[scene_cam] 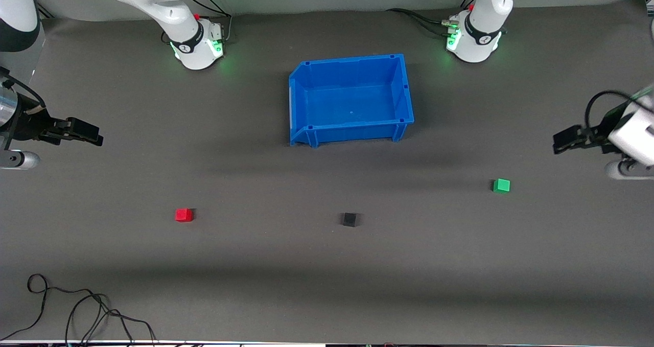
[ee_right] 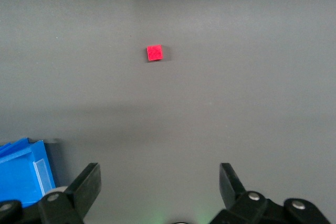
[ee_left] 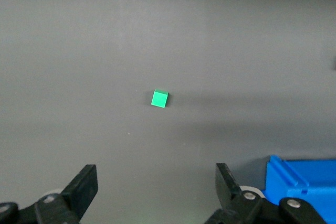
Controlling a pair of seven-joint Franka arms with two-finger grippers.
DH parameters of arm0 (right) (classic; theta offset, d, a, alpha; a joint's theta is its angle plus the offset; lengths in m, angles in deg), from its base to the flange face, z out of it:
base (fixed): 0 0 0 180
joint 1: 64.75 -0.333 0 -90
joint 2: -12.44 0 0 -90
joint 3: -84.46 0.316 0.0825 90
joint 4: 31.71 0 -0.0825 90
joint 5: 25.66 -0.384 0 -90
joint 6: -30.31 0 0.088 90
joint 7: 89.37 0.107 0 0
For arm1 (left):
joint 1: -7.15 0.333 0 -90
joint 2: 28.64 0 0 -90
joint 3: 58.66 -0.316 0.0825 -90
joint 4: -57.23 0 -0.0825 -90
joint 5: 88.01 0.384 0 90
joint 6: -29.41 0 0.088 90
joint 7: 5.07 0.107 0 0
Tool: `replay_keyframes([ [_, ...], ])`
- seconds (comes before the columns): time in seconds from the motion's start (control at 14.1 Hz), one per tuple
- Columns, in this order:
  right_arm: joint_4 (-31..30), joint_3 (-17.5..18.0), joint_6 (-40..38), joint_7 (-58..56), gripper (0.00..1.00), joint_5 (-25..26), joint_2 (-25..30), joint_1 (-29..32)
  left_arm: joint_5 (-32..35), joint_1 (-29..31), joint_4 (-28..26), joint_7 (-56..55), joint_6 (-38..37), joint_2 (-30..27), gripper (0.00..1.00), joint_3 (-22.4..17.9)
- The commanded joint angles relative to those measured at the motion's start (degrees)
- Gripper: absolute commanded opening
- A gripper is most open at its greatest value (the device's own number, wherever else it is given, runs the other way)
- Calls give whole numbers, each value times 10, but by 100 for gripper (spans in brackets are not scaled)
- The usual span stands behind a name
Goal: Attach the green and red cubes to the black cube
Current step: 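Move the right gripper toward the red cube while the left gripper approaches the green cube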
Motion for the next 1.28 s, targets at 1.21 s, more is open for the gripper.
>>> replay_keyframes([
  [1.21, -136, -3, 322, -4, 100, 2, -196, -23, -4, 27, -320, -608, 417, 95, 100, -6],
])
